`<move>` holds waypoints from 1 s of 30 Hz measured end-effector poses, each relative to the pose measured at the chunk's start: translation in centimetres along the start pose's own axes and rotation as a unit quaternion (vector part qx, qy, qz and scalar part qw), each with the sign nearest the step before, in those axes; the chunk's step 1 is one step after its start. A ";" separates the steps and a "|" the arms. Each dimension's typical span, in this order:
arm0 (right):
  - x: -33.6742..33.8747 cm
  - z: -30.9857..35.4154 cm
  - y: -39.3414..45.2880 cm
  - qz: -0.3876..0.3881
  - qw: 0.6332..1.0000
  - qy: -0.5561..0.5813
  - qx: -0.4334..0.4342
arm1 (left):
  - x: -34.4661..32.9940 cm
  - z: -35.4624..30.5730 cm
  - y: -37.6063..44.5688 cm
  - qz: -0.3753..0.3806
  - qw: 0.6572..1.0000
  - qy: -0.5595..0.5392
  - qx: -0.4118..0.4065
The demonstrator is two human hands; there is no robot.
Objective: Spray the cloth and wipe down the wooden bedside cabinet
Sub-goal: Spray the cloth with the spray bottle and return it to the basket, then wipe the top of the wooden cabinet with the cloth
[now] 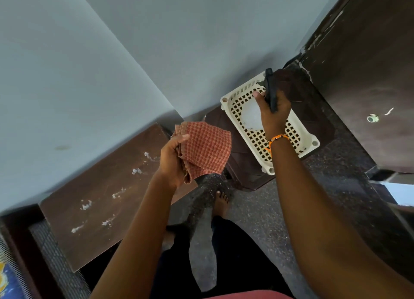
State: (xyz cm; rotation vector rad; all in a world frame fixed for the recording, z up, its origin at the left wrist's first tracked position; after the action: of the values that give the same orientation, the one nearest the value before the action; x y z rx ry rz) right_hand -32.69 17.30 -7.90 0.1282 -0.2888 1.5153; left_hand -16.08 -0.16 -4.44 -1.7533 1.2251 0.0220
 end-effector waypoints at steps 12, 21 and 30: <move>-2.0 -2.3 -9.9 0.147 0.954 -0.014 -0.259 | 0.7 1.4 -0.2 -0.008 0.999 -0.032 0.011; -9.0 -0.8 -19.0 0.402 0.890 -0.028 -0.213 | 9.7 3.9 -4.2 -0.118 0.990 -0.070 0.021; -19.8 -1.5 -30.6 0.519 0.828 -0.163 -0.136 | 26.8 11.4 -11.6 -0.334 0.933 -0.086 0.097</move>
State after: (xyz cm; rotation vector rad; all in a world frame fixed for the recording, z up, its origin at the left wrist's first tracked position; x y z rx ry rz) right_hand -2.74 -3.13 -11.71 -0.0154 -0.9589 2.5125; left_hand 11.06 -10.94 -15.93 -1.8614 0.4421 -0.3280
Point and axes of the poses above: each hand's wrist, its own y-axis towards the middle knuckle, its own x-axis out of the back of the hand, z = x × y, the point moved 4 cm from there along y, towards the middle knuckle, and after that the axes turned 1 degree about -y, right-handed, at the moved point
